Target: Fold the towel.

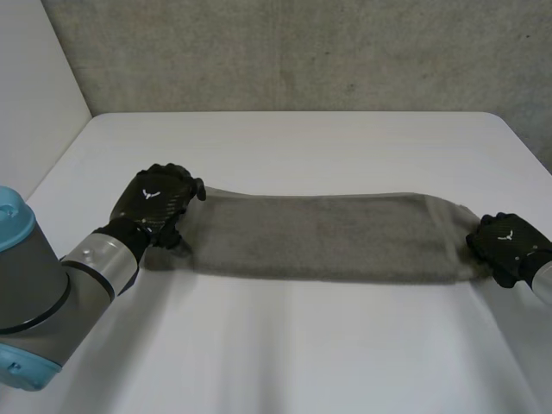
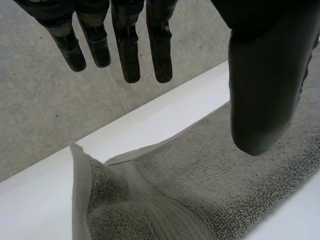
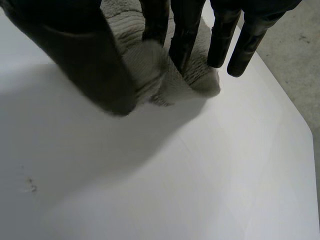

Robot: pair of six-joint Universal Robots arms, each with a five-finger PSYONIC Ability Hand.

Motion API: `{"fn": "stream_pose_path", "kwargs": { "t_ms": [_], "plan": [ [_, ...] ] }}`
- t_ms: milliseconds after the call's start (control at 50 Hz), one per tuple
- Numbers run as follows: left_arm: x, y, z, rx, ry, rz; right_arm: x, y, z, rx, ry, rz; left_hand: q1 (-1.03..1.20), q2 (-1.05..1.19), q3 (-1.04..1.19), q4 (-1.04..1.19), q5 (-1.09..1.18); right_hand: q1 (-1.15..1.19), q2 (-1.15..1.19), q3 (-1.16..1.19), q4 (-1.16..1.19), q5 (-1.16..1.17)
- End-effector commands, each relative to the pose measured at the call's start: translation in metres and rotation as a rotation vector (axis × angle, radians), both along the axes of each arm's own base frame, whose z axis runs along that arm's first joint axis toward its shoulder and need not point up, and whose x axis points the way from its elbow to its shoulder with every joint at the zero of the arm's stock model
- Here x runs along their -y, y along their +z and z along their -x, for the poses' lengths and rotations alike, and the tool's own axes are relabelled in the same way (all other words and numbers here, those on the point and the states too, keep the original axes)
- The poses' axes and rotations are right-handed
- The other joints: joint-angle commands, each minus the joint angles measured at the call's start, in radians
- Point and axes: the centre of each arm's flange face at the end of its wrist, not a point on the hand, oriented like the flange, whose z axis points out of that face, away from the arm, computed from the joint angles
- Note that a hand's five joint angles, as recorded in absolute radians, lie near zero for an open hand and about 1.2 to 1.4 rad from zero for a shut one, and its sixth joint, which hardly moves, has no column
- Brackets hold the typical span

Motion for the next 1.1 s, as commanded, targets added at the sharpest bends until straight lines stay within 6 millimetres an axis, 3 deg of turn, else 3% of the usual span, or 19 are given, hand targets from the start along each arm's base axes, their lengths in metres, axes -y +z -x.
{"fn": "stream_pose_path", "kwargs": {
  "t_ms": [20,120,220,320,500,540,560,600,620,680,700,720,760,820,860,880,920,980,1100],
  "plan": [
    [0.0,0.001,0.0,0.0,0.001,0.001,0.004,0.002,0.0,-0.011,0.001,0.031,-0.056,-0.045,-0.048,-0.054,-0.004,0.203,0.31,-0.046,-0.076,0.211],
    [0.0,0.001,-0.001,0.0,0.003,0.001,0.011,0.011,0.01,-0.022,-0.034,0.063,-0.056,-0.045,-0.048,-0.054,-0.004,0.203,0.31,-0.046,-0.076,0.211],
    [0.001,0.001,-0.002,-0.001,0.006,0.003,0.022,0.029,0.038,-0.047,-0.101,0.125,-0.056,-0.045,-0.048,-0.054,-0.004,0.203,0.31,-0.046,-0.076,0.211],
    [0.001,0.002,-0.002,-0.002,0.007,0.006,0.042,0.063,0.066,-0.086,-0.166,0.241,-0.056,-0.045,-0.048,-0.054,-0.004,0.203,0.31,-0.046,-0.076,0.211],
    [0.003,0.002,-0.005,0.001,0.03,0.007,0.043,0.111,0.052,-0.147,-0.111,0.396,-0.059,-0.048,-0.048,-0.054,-0.007,0.203,0.31,-0.046,-0.076,0.211],
    [0.004,0.002,-0.005,0.001,0.031,0.007,0.035,0.124,0.011,-0.137,-0.001,0.451,-0.059,-0.048,-0.048,-0.054,-0.007,0.203,0.31,-0.046,-0.076,0.211],
    [0.005,0.002,-0.005,-0.001,0.035,0.009,0.035,0.124,0.01,-0.137,0.0,0.451,-0.059,-0.048,-0.048,-0.054,-0.007,0.203,0.31,-0.046,-0.076,0.211],
    [0.005,0.002,-0.005,-0.001,0.035,0.014,0.02,0.134,-0.043,-0.111,0.138,0.495,-0.059,-0.048,-0.048,-0.054,-0.007,0.203,0.31,-0.046,-0.076,0.211],
    [0.006,0.002,-0.006,-0.002,0.038,0.017,0.02,0.134,-0.043,-0.111,0.139,0.495,-0.059,-0.048,-0.048,-0.054,-0.007,0.203,0.31,-0.046,-0.076,0.211],
    [0.007,0.003,-0.007,-0.002,0.044,0.018,0.002,0.138,-0.09,-0.083,0.254,0.522,-0.059,-0.048,-0.048,-0.054,-0.007,0.203,0.31,-0.046,-0.076,0.211],
    [0.007,0.002,-0.007,-0.002,0.044,0.018,-0.007,0.137,-0.112,-0.071,0.301,0.525,-0.059,-0.048,-0.048,-0.054,-0.007,0.203,0.31,-0.046,-0.076,0.211],
    [0.007,0.002,-0.007,-0.002,0.044,0.018,-0.007,0.137,-0.112,-0.071,0.301,0.525,-0.059,-0.048,-0.048,-0.054,-0.007,0.203,0.31,-0.046,-0.076,0.211],
    [0.008,0.003,-0.008,-0.002,0.048,0.02,-0.029,0.131,-0.166,-0.039,0.422,0.535,-0.059,-0.048,-0.048,-0.054,-0.007,0.203,0.31,-0.046,-0.076,0.211],
    [0.009,0.003,-0.009,-0.002,0.062,0.021,-0.04,0.126,-0.189,-0.025,0.479,0.533,-0.059,-0.048,-0.048,-0.054,-0.007,0.203,0.31,-0.046,-0.076,0.211],
    [0.01,0.003,-0.01,-0.002,0.074,0.025,-0.062,0.108,-0.231,-0.002,0.589,0.514,-0.062,-0.051,-0.048,-0.054,-0.009,0.203,0.31,-0.046,-0.076,0.211],
    [0.01,0.003,-0.01,-0.002,0.074,0.025,-0.062,0.108,-0.232,-0.002,0.589,0.514,-0.062,-0.051,-0.048,-0.054,-0.009,0.203,0.31,-0.046,-0.076,0.211],
    [0.01,0.004,-0.01,-0.002,0.076,0.026,-0.073,0.085,-0.26,0.009,0.664,0.488,-0.062,-0.051,-0.048,-0.054,-0.009,0.203,0.31,-0.046,-0.076,0.211],
    [0.01,0.004,-0.01,-0.002,0.076,0.026,-0.087,0.064,-0.283,0.018,0.73,0.459,-0.062,-0.051,-0.048,-0.054,-0.009,0.203,0.31,-0.046,-0.076,0.211],
    [0.01,0.004,-0.011,-0.003,0.077,0.029,-0.109,0.032,-0.301,0.016,0.81,0.404,-0.062,-0.051,-0.048,-0.054,-0.009,0.203,0.31,-0.046,-0.076,0.211]
  ]
}}
